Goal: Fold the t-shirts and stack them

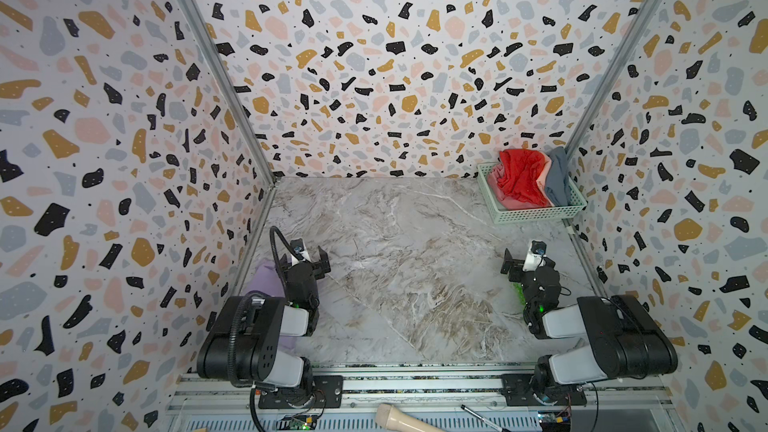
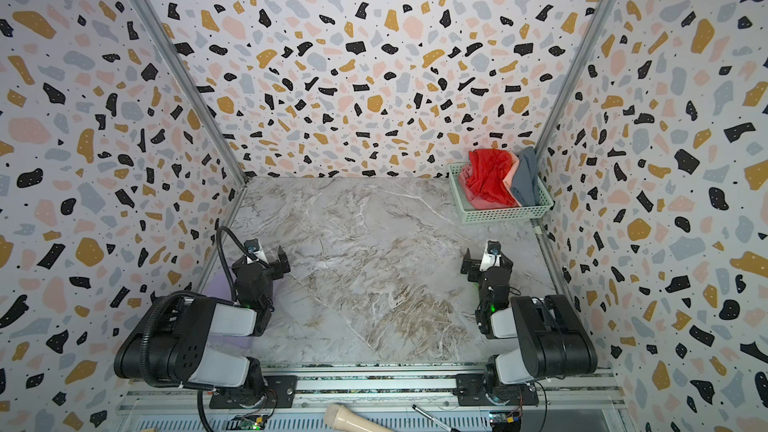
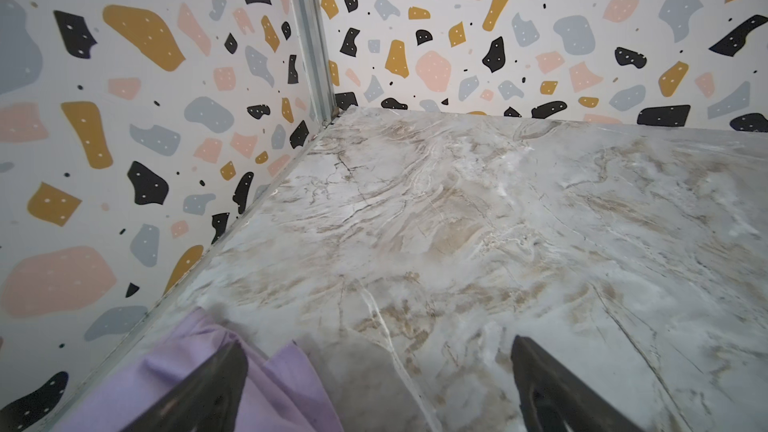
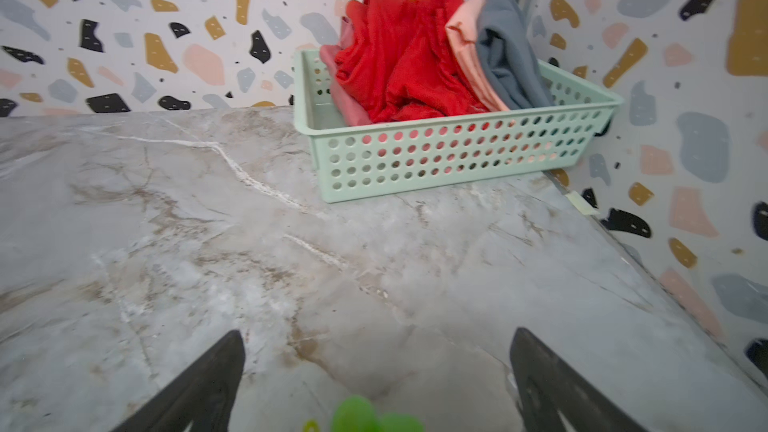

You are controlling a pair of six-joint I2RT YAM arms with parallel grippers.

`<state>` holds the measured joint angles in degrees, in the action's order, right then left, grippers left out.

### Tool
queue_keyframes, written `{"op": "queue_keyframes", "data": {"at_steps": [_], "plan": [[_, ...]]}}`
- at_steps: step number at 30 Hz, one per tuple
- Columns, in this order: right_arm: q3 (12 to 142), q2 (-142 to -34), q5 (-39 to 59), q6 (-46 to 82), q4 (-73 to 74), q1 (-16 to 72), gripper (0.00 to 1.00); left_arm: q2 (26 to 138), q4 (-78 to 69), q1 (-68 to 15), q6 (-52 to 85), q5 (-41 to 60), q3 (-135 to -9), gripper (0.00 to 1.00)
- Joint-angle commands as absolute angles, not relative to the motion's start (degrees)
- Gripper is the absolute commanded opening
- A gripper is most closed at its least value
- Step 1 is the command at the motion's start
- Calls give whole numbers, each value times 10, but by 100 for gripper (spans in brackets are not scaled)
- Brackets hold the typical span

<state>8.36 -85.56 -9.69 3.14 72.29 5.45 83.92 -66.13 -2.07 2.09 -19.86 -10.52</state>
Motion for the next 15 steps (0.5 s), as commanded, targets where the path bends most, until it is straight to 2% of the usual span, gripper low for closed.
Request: {"op": "queue_keyframes", "data": {"at_steps": [1, 15], "plan": [[112, -854, -88, 4, 725, 57, 99, 839, -702, -23, 4, -218, -117, 100], [112, -855, -90, 1, 727, 59, 99, 839, -693, -25, 11, -242, -122, 100]]}}
